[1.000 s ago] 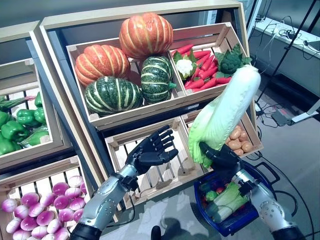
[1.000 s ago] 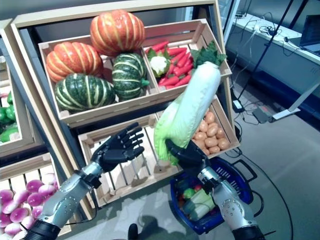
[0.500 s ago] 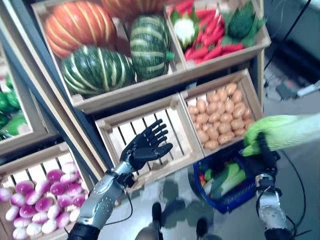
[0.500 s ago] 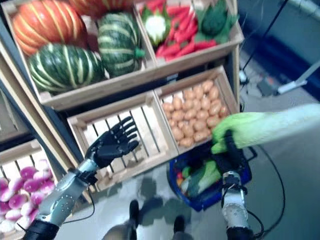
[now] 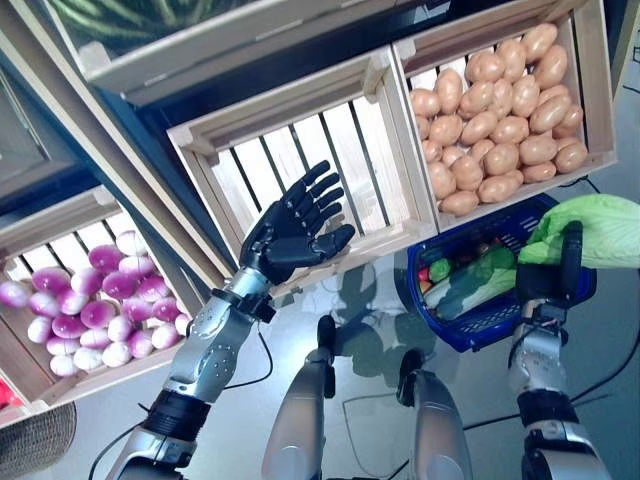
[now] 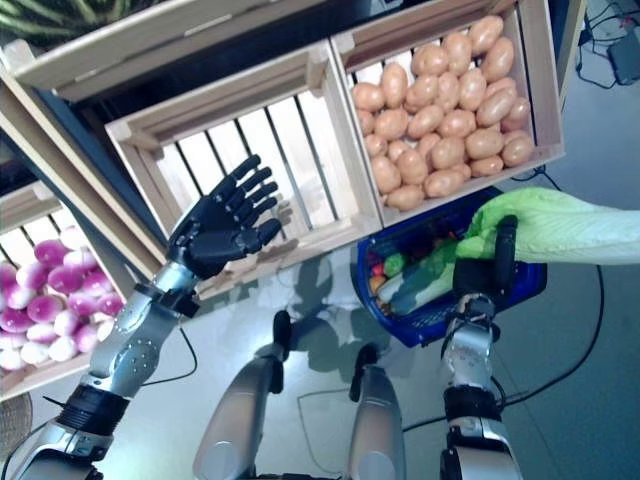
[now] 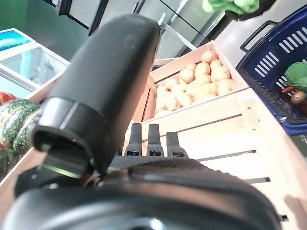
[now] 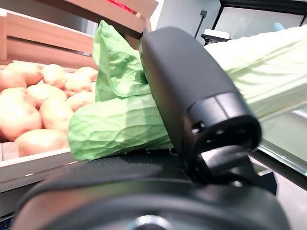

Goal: Put vegetables into the basket

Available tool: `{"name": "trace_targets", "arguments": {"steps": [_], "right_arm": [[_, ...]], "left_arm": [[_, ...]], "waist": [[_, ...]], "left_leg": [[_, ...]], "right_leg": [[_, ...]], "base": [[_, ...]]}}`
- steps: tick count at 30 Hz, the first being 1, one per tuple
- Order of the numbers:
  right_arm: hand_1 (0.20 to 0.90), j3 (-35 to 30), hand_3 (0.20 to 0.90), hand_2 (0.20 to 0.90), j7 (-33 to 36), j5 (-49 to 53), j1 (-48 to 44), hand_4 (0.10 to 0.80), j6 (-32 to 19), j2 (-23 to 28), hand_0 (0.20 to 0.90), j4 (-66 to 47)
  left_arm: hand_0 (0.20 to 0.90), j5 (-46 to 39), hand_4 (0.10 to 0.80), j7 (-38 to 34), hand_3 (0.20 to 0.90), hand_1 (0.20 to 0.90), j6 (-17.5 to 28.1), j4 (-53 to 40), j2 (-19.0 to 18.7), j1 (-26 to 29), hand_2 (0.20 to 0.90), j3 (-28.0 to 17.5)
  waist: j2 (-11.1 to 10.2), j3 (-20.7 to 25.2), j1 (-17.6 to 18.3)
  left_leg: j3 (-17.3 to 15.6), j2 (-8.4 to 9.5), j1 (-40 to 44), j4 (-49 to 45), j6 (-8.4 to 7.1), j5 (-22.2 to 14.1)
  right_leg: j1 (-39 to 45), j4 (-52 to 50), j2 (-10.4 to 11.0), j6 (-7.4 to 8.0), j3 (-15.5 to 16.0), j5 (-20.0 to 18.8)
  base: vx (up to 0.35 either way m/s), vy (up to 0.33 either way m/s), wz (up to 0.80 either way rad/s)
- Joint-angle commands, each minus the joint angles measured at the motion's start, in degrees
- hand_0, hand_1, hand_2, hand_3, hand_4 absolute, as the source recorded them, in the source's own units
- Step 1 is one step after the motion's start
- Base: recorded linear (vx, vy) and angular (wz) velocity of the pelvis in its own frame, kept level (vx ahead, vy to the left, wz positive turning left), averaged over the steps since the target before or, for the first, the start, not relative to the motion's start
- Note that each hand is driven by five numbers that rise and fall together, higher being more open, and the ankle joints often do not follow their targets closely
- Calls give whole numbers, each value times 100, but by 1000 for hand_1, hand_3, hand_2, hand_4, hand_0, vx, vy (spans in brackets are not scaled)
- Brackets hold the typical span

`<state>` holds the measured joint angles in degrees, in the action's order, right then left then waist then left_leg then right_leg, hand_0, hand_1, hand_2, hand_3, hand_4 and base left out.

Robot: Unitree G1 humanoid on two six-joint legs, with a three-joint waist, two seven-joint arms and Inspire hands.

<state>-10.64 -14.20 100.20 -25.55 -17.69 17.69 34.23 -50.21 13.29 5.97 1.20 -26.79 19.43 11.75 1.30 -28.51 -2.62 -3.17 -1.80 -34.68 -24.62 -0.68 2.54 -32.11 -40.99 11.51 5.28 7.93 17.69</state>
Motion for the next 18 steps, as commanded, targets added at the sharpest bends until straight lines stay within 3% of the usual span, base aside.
{"name": "trace_targets", "arguments": {"steps": [1, 8, 10, 14, 18], "right_arm": [[300, -84, 300, 300, -460, -41, -207, 400, -172, 618, 300, -363], [300, 281, 300, 300, -473, -79, -888, 400, 361, 947, 300, 259], [300, 309, 300, 300, -376, -25, -1084, 400, 398, 913, 300, 495], [300, 405, 300, 300, 176, -306, -1506, 400, 399, 844, 300, 924], [300, 748, 300, 300, 1088, -1358, -1888, 400, 526, 888, 300, 1350]], "left_arm": [[900, 32, 800, 58, 900, 900, 781, -482, 127, 506, 900, -67], [900, 14, 800, 37, 900, 900, 1058, -267, 43, 912, 900, 59], [900, -41, 800, 26, 900, 900, 1150, -152, 34, 1043, 900, 73], [900, -70, 800, -7, 900, 900, 1200, -68, 61, 1283, 900, 135], [900, -114, 800, -176, 900, 900, 1107, -22, 90, 1518, 900, 246]], "waist": [[6, 96, 35], [99, 14, -4], [132, 27, -6], [211, -22, -31], [266, -49, -45]], "left_leg": [[212, -41, -152, -1133, -189, -1181], [190, 10, -761, -2009, -102, -1507], [219, 5, -894, -2401, -105, -1752], [215, -8, -1245, -3048, -42, -2071], [203, 14, -1525, -3362, 18, -2156]], "right_leg": [[-62, 116, -42, -245, -83, -647], [-801, -848, -17, -362, -154, -368], [-967, -1206, -1, -376, -215, -176], [-1400, -1821, 28, -406, -313, 67], [-1754, -2165, 24, -454, -400, 132]], "base": [[-26, -12, 4], [-17, -8, 5], [87, 10, 0], [54, 32, -1], [-2, 41, 1]]}}
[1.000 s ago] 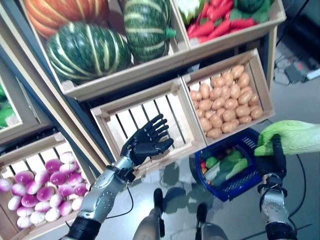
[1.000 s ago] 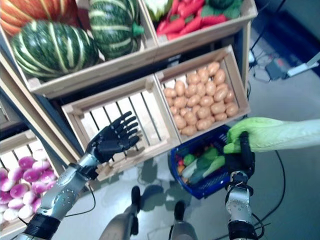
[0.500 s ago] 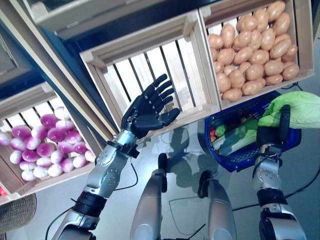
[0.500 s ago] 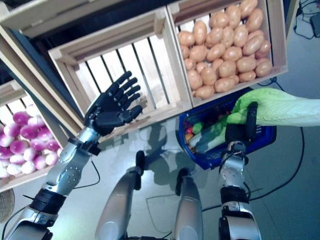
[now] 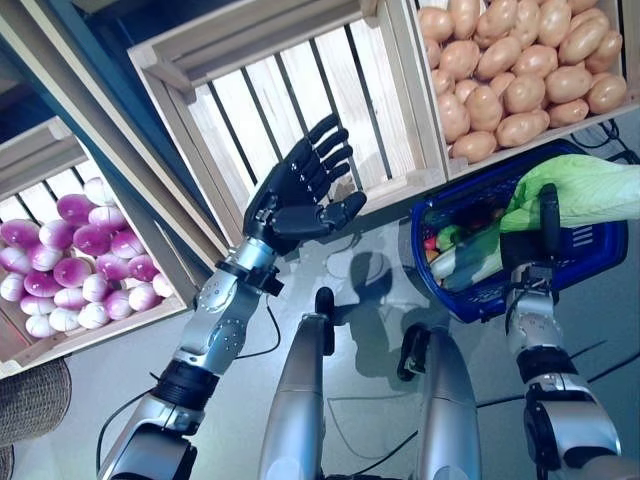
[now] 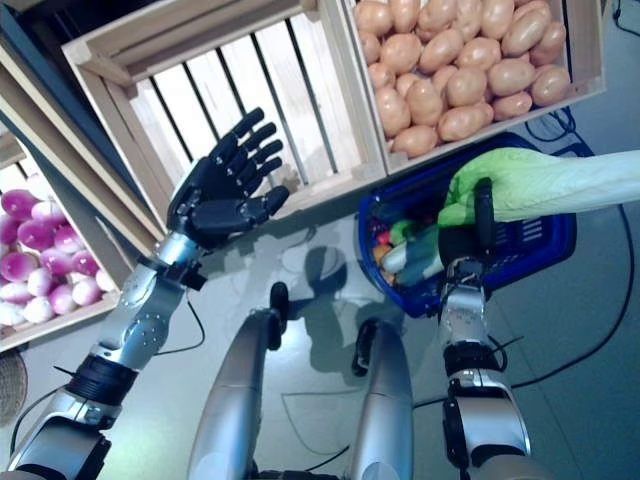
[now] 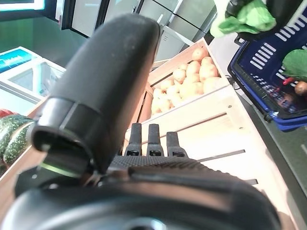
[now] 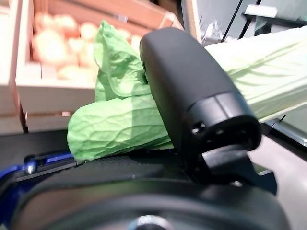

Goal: Put vegetables into the basket

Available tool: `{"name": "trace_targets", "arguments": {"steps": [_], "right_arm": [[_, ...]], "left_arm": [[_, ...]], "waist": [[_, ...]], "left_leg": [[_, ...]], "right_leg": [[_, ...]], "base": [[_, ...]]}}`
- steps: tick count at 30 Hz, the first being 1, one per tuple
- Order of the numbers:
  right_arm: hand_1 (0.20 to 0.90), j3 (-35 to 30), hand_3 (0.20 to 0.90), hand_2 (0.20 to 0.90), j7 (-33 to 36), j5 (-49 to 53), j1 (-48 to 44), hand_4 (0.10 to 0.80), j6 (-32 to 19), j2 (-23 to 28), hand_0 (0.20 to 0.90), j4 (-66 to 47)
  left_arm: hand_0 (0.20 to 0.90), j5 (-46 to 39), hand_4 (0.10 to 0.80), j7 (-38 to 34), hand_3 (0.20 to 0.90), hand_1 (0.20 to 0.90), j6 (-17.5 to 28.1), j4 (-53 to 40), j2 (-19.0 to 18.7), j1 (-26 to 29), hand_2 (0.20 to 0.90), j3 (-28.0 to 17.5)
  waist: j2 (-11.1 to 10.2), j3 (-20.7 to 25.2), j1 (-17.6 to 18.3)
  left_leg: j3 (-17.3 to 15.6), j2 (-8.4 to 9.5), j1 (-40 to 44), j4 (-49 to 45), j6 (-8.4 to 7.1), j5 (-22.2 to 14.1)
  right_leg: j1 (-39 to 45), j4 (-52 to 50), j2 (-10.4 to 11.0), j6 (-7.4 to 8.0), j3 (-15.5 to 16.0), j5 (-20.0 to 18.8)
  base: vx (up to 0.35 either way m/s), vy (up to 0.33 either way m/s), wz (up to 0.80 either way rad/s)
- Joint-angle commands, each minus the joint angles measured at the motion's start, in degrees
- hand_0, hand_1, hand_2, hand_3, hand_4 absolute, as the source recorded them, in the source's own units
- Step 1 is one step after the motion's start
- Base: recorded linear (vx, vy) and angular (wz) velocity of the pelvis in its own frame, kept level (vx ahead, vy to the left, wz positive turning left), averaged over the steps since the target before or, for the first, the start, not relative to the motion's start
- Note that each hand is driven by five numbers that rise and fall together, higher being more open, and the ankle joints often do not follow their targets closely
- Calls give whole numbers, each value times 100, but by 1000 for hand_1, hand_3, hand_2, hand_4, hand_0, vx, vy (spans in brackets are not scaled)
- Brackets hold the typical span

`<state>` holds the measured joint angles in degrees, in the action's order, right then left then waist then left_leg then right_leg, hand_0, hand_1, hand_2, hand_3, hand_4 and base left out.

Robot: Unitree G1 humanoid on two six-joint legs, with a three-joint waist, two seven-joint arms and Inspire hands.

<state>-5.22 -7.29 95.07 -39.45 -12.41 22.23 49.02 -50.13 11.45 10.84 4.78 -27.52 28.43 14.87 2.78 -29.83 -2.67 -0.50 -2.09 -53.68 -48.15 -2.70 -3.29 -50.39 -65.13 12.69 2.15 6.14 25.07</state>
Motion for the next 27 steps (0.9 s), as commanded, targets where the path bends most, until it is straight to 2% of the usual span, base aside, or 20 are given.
{"name": "trace_targets", "arguments": {"steps": [1, 7, 12, 17, 22, 27], "right_arm": [[300, 379, 300, 300, 716, -1160, -529, 400, 129, 438, 300, -13], [300, 850, 300, 300, 1394, -1755, -836, 400, 1037, 486, 300, 335], [300, 1113, 300, 300, 1874, -1636, -984, 400, 1309, 298, 300, 283], [300, 1330, 300, 300, 2009, -1745, -1018, 400, 1784, 83, 300, 388], [300, 1203, 300, 300, 2014, -1024, -906, 400, 1582, -83, 300, 467], [300, 1093, 300, 300, 1993, -782, -838, 400, 1332, -254, 300, 327]], "left_arm": [[900, -108, 800, -22, 900, 900, 585, -371, 157, 619, 900, -18], [900, -124, 800, -152, 900, 900, 607, -364, 183, 714, 900, 108], [900, -8, 800, -348, 900, 900, 647, -375, 205, 796, 900, 231], [900, 77, 800, -490, 900, 900, 634, -471, 315, 847, 900, 262], [900, 196, 800, -588, 900, 900, 599, -504, 354, 860, 900, 254], [900, 275, 800, -705, 900, 900, 607, -585, 367, 806, 900, 268]], "waist": [[133, 70, -50], [181, 8, -84], [209, 6, -95], [233, 4, -114], [243, 4, -114], [275, 4, -103]], "left_leg": [[-63, 56, 317, -1135, 224, -1618], [-76, 61, 93, -1321, 236, -1608], [-75, 93, -48, -1393, 236, -1587], [-76, 105, -146, -1401, 216, -1550], [-64, 111, -162, -1344, 204, -1499], [-71, 126, -183, -1369, 192, -1506]], "right_leg": [[17, 153, -81, -160, -231, -570], [-226, -75, -89, -181, -272, -538], [-369, -196, -111, -185, -304, -524], [-482, -238, -142, -179, -321, -537], [-503, -199, -160, -156, -315, -585], [-523, -218, -178, -150, -321, -589]], "base": [[0, 0, 0], [0, 0, 0], [0, 0, 0], [0, 0, 0], [0, 0, 0], [0, 0, 0]]}}
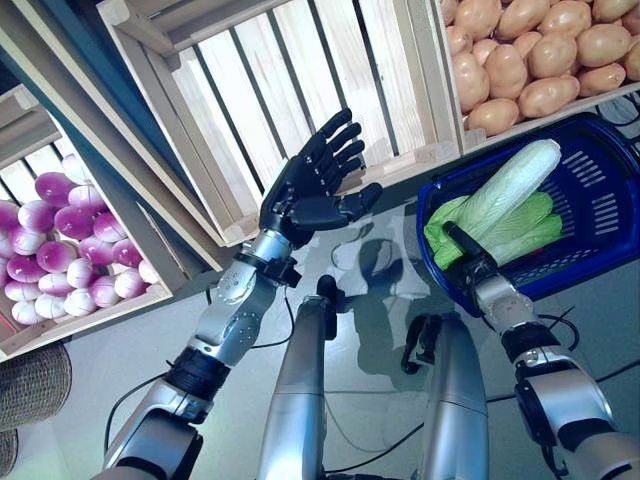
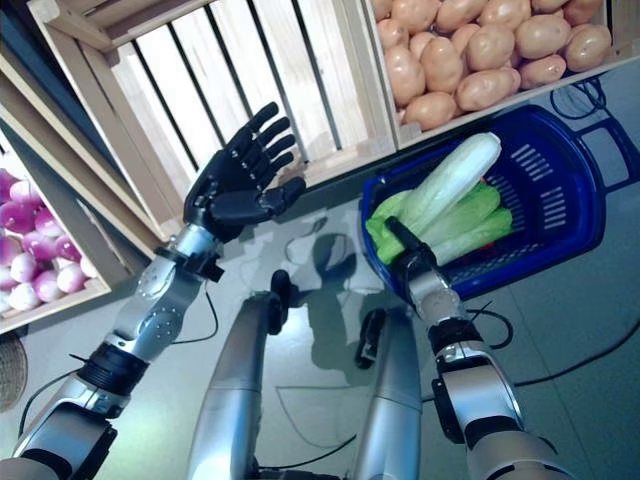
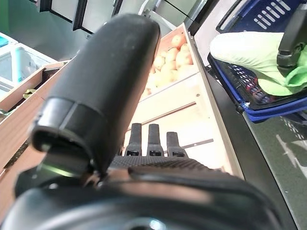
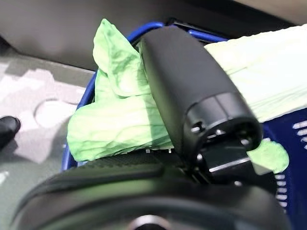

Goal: Put vegetables into the basket

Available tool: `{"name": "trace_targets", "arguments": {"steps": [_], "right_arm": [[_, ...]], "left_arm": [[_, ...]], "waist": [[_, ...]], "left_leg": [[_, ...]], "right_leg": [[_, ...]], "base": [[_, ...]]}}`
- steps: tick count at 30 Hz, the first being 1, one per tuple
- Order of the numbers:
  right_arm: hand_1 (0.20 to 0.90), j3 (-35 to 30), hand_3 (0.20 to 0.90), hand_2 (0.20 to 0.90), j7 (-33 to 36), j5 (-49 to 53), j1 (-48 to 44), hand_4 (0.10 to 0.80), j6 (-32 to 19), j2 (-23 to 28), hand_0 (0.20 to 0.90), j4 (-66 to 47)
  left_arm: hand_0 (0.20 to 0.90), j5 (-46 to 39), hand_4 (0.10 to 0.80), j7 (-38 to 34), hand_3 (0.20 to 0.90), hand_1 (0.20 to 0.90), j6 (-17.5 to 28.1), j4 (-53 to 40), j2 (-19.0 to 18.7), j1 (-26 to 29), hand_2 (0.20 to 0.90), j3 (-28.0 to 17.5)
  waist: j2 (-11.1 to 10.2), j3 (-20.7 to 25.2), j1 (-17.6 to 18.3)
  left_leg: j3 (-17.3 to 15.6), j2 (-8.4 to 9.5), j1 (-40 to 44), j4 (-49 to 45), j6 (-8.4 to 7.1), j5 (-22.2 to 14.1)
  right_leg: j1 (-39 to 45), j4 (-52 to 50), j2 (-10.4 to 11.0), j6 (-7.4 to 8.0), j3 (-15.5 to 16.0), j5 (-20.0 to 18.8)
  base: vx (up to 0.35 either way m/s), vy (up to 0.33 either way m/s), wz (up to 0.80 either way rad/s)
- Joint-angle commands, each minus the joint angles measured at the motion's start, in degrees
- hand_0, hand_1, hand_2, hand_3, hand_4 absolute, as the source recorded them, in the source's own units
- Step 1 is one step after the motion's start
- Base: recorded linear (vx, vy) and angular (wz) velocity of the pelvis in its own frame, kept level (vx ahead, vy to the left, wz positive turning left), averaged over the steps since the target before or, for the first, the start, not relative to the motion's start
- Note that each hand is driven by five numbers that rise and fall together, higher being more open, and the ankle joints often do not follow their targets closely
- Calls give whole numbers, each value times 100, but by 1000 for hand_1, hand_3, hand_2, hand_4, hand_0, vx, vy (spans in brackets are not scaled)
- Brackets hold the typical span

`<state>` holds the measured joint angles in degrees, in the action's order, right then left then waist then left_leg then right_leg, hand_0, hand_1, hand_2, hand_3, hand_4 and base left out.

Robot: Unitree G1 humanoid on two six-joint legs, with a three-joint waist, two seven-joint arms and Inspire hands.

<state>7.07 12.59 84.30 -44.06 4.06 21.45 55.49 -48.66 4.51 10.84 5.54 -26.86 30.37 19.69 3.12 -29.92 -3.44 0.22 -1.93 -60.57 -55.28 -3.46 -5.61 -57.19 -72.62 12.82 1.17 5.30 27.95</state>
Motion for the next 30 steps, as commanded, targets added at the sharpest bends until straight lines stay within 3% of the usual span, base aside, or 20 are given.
{"name": "trace_targets", "arguments": {"steps": [1, 2, 3, 13, 17, 23, 27, 30], "right_arm": [[441, -138, 441, 441, 40, 304, -393, 494, -304, -182, 441, -329], [848, -154, 848, 848, 73, 306, -404, 765, -325, -189, 848, -328], [900, -153, 900, 900, 85, 341, -422, 800, -341, -183, 900, -321], [900, -293, 900, 900, 75, 697, -437, 800, -459, -205, 900, -284], [900, -348, 900, 900, 425, 741, -487, 800, -591, -237, 900, -142], [900, -467, 900, 900, 1117, 793, -583, 800, -1031, -317, 900, 96], [900, -419, 900, 900, 1251, 733, -537, 800, -1340, -372, 900, 26], [900, -319, 900, 900, 1490, 105, -195, 800, -1480, -454, 900, -260]], "left_arm": [[900, 96, 800, 5, 900, 900, 607, -646, 290, 614, 900, -232], [900, 67, 800, 42, 900, 900, 596, -623, 289, 614, 900, -250], [900, 79, 800, 15, 900, 900, 591, -633, 284, 616, 900, -247], [900, 118, 800, 1, 900, 900, 615, -624, 246, 666, 900, -212], [900, 66, 800, 48, 900, 900, 615, -576, 197, 675, 900, -203], [900, -23, 800, 92, 900, 900, 602, -554, 114, 685, 900, -165], [900, -132, 800, 101, 900, 900, 527, -593, 5, 670, 900, -119], [900, -199, 800, 68, 900, 900, 315, -676, -35, 484, 900, -89]], "waist": [[242, 12, -24], [241, 12, -23], [243, 12, -24], [253, 12, 2], [244, 12, -2], [217, 12, -17], [163, 42, -84], [59, 288, -128]], "left_leg": [[-152, 99, 520, -647, 271, -1279], [-162, 90, 540, -630, 279, -1280], [-159, 82, 543, -617, 267, -1266], [-201, 27, 720, -288, 223, -1170], [-240, 4, 1019, 22, 201, -1109], [-283, -63, 1530, 878, 107, -613], [-280, 29, 2142, 1613, 82, -321], [-237, 99, 2606, 2132, 61, -123]], "right_leg": [[160, 536, -192, -49, -241, -877], [173, 550, -192, -51, -239, -879], [177, 551, -194, -52, -239, -883], [350, 865, -215, -35, -235, -985], [635, 1143, -246, -20, -194, -1052], [1216, 1958, -316, -10, -114, -1444], [1859, 2676, -259, 46, 45, -1696], [2425, 3345, -222, 93, 209, -1878]], "base": [[0, 0, 0], [0, 0, 0], [0, 0, 0], [0, 0, 0], [18, -12, 0], [0, -13, -3], [18, -6, 0], [122, -19, 2]]}}
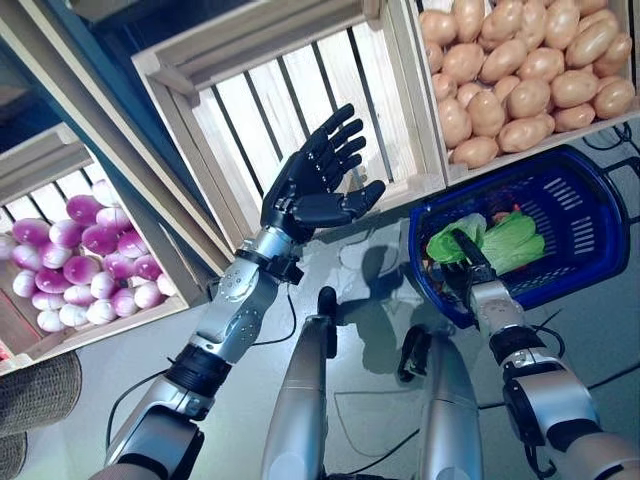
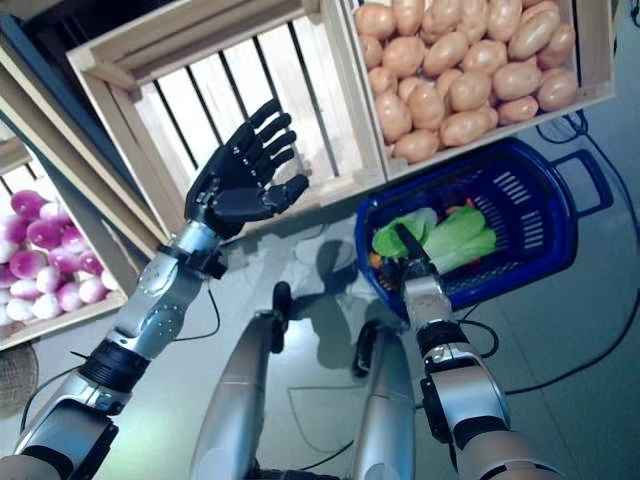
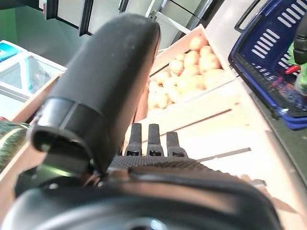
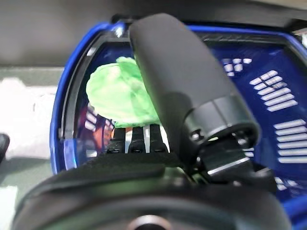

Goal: Put vegetables into the basket

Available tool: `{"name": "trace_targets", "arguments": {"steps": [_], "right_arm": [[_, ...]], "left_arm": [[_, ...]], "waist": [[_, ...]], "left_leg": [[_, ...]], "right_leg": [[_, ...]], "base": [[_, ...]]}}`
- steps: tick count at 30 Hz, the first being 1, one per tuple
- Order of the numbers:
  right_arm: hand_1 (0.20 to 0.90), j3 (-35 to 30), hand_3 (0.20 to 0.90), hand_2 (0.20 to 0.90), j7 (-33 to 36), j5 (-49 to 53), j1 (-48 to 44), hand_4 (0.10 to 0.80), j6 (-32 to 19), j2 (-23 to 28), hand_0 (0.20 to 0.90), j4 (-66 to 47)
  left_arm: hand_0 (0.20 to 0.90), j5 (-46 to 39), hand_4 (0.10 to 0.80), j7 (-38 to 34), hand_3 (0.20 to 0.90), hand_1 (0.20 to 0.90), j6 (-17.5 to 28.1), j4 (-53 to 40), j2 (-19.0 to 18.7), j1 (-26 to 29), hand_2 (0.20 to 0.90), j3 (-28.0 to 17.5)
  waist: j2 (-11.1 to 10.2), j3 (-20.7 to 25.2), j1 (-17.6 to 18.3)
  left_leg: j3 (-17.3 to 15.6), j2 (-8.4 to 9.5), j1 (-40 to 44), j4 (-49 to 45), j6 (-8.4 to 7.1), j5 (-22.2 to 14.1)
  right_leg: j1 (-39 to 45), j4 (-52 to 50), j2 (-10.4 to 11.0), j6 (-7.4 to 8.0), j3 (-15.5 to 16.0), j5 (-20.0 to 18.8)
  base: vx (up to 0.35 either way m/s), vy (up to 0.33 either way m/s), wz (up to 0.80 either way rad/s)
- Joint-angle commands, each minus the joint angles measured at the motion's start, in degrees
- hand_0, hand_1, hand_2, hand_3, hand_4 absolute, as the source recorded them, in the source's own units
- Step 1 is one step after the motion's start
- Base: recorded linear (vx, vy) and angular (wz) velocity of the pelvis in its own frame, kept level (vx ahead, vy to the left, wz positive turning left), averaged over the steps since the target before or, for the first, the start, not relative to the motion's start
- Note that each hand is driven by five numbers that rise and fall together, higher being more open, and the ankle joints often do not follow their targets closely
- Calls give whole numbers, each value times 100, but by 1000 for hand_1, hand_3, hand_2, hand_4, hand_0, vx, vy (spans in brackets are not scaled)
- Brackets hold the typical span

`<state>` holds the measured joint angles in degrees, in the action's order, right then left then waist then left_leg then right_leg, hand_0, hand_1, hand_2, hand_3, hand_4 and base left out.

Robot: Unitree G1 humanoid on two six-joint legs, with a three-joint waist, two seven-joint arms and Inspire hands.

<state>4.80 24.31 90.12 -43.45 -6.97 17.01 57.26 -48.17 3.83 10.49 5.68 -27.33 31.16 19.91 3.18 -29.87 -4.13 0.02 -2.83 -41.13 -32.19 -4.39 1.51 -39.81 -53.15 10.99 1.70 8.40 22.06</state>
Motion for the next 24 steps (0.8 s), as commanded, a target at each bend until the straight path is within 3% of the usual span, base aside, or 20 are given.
{"name": "trace_targets", "arguments": {"steps": [1, 6, 10, 15, 18, 24], "right_arm": [[900, -49, 900, 900, 406, -683, -141, 800, -421, -10, 900, -519], [900, 187, 900, 900, 592, -1321, 494, 800, -564, -110, 900, -964], [900, 442, 900, 900, 1141, -2645, 1100, 800, -500, -74, 900, -1515], [900, 635, 900, 900, 1516, -4515, 1873, 800, 172, 271, 900, -1829], [900, 663, 900, 900, 1617, -5319, 2202, 800, 582, 448, 900, -1760], [900, 560, 900, 900, 961, -6112, 3228, 800, 1026, 398, 900, -1584]], "left_arm": [[900, -310, 800, 138, 900, 900, 217, -728, 3, 322, 900, -138], [900, -519, 800, 160, 900, 900, -148, -648, 85, -21, 900, -137], [900, -377, 800, 100, 900, 900, -291, -561, 261, -417, 900, -91], [900, -378, 800, 566, 900, 900, -585, -450, 421, -977, 900, -181], [900, -342, 800, 747, 900, 900, -732, -364, 456, -1195, 900, -250], [900, 266, 800, 1058, 900, 900, -1078, -86, 438, -1973, 900, -391]], "waist": [[12, 388, -77], [-124, 774, -69], [-172, 1061, -10], [-189, 1534, 40], [-212, 1746, 54], [-295, 2319, 90]], "left_leg": [[-198, 220, 853, 35, 169, -787], [-132, 249, 1522, 918, 190, -475], [-104, 227, 2201, 1924, 169, -134], [-215, 120, 3052, 3240, 142, 282], [-274, 80, 3294, 3462, 127, 336], [-509, -44, 3796, 3654, 134, 261]], "right_leg": [[906, 1692, -50, 53, -62, -1344], [1661, 2751, -81, 81, 98, -1657], [2418, 3811, -146, 157, 238, -1977], [3250, 4979, -243, 295, 354, -2368], [3478, 5235, -248, 342, 397, -2483], [3913, 5549, -225, 418, 422, -2611]], "base": [[96, -12, 5], [72, -15, 0], [95, -12, -6], [95, 5, -11], [77, -6, -6], [144, 3, -2]]}}
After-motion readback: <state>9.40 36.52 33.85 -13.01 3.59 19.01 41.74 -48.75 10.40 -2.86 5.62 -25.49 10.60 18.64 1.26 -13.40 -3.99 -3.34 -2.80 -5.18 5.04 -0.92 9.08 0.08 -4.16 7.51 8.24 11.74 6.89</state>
